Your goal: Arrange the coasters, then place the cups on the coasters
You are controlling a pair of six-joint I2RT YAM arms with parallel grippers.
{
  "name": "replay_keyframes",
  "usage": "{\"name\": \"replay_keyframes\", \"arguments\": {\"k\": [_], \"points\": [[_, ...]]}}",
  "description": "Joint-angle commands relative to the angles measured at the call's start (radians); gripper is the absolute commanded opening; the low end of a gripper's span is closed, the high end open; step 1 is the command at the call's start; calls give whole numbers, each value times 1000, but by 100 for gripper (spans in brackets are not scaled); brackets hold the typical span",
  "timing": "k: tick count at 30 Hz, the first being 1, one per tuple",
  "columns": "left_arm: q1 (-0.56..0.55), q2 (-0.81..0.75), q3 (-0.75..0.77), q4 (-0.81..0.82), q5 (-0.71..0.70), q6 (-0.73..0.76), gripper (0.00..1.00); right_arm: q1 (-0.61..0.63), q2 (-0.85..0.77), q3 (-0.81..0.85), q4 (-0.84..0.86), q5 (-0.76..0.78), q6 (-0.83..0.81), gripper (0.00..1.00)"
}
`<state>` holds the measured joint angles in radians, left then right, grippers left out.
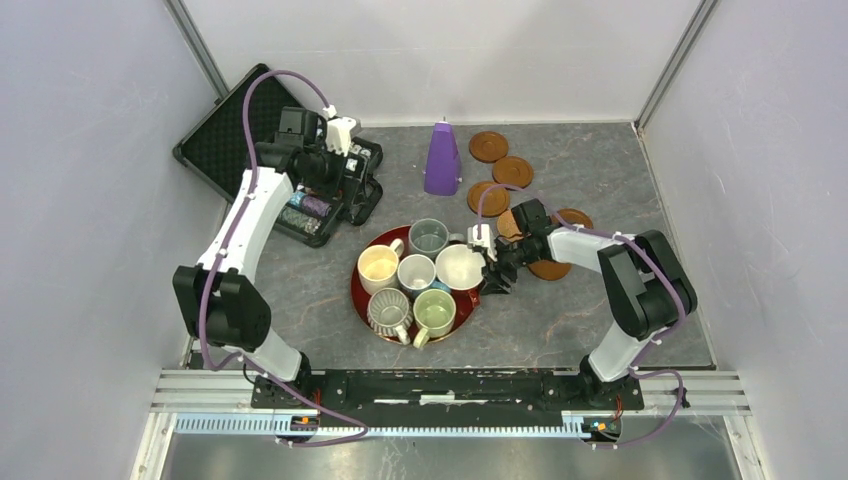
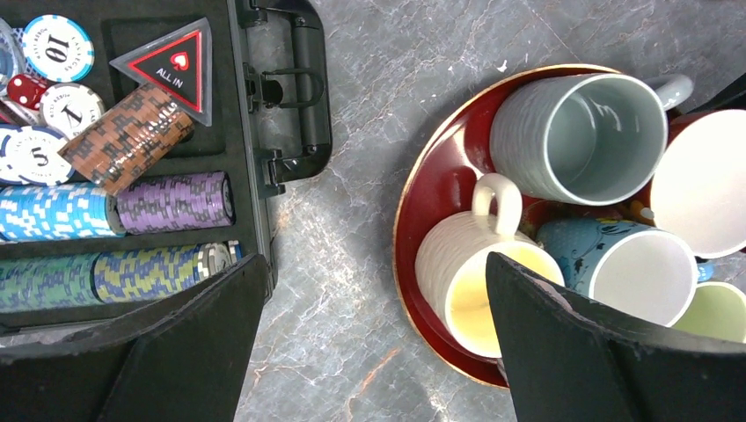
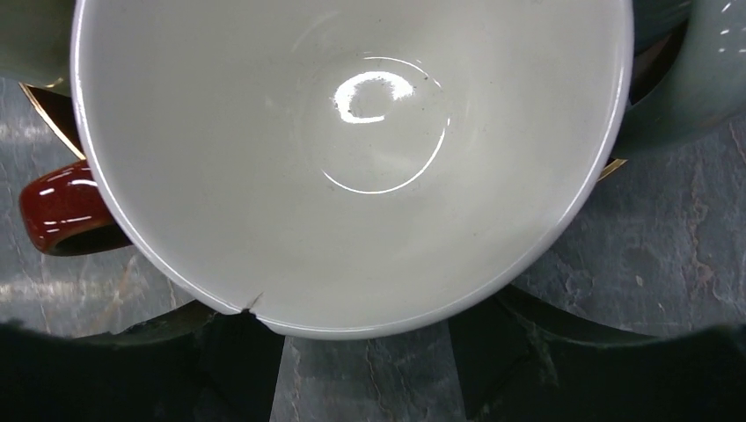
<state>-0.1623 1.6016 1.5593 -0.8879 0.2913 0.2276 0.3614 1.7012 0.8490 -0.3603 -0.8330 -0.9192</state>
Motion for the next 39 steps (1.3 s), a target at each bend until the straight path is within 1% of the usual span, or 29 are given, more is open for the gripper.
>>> {"name": "replay_keyframes", "arguments": {"k": [1,5,8,11,12,14,16,18,22,26,30,33,39], "points": [[22,-74,-25,11,23,-42,100,83,-9,-44,161,-1,206,68],[32,-91,-41,8,21,-37,100,138,-3,-56,271,24,328,67],[32,-97,-39,-4,21,-23,100,182,22,-43,341,15,423,68],[32,-109,-33,-8,15,2,100,199,21,-28,379,-2,456,70],[32,-113,-31,-8,16,12,100,196,15,-19,368,-3,454,71],[31,-115,-20,-8,21,28,100,173,6,13,274,-33,411,73],[30,-114,-8,-9,31,37,100,127,-11,46,195,-61,379,75],[29,-117,-2,-9,76,47,100,67,-36,77,120,-86,347,78],[-3,-133,-31,30,126,77,100,-46,-89,157,-17,-93,271,82],[-102,-94,-26,44,86,141,100,-150,-102,230,-27,-28,330,82],[-230,-7,27,66,41,195,100,-227,-70,279,4,115,397,80],[-325,101,106,76,0,201,99,-278,-42,304,16,192,435,78],[-443,337,310,123,-47,143,91,-343,27,350,52,277,486,73]]}}
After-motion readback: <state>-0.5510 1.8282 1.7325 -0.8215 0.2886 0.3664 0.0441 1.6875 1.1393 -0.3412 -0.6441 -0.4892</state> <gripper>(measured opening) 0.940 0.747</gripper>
